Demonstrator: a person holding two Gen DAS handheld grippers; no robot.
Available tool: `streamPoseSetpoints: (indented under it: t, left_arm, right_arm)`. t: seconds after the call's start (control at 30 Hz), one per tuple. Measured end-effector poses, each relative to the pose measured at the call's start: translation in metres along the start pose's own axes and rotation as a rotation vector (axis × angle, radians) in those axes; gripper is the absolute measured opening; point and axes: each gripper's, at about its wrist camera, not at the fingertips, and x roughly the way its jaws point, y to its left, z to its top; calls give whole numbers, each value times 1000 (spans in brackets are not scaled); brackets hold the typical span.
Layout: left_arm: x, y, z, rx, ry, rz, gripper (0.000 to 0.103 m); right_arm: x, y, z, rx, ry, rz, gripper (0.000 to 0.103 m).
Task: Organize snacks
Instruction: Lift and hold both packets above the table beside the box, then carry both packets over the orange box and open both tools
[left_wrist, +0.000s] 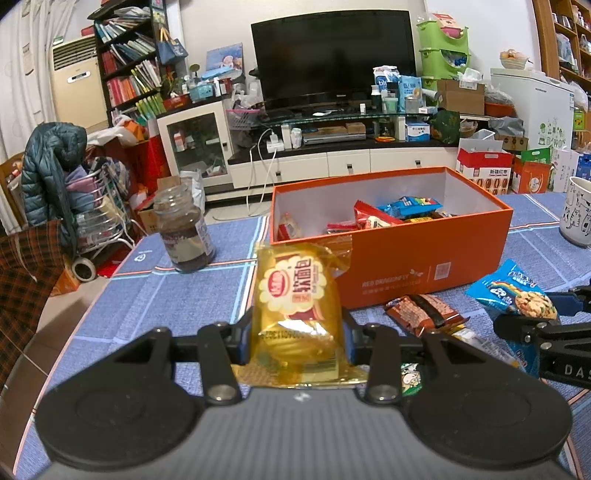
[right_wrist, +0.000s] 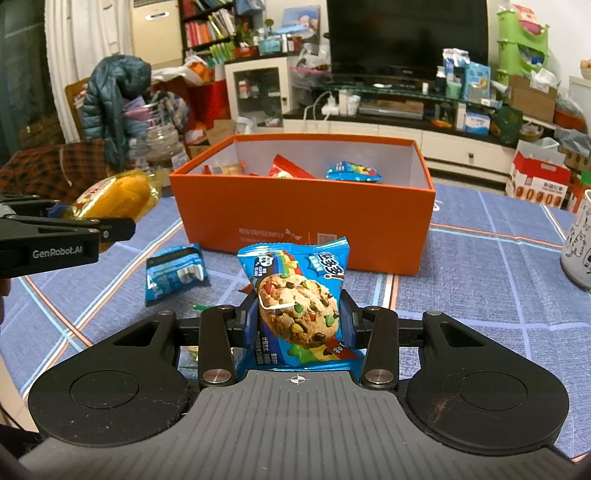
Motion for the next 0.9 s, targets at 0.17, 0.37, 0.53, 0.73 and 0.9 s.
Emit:
streamPoseSetpoints:
  t: [0.17, 0.37, 0.53, 0.73, 0.9]
  left_arm:
    - [-1, 1, 1, -6, 1, 2, 40]
    - [-2, 1, 1, -3, 2, 0, 40]
    - [-5, 2, 3, -14, 1, -12, 40]
    - [-18, 15, 16, -67, -21, -65, 40]
    - [-16, 19, 38, -85, -52, -70, 40]
  right_arm:
    - [0, 1, 0, 2, -2, -2, 27]
    - [1, 2, 1, 0, 0, 3, 27]
    - [-1, 3, 2, 8, -6, 6, 27]
    - [-24, -3, 16, 40, -66, 21, 27]
    - [-33, -24, 46, 83, -127, -6, 27]
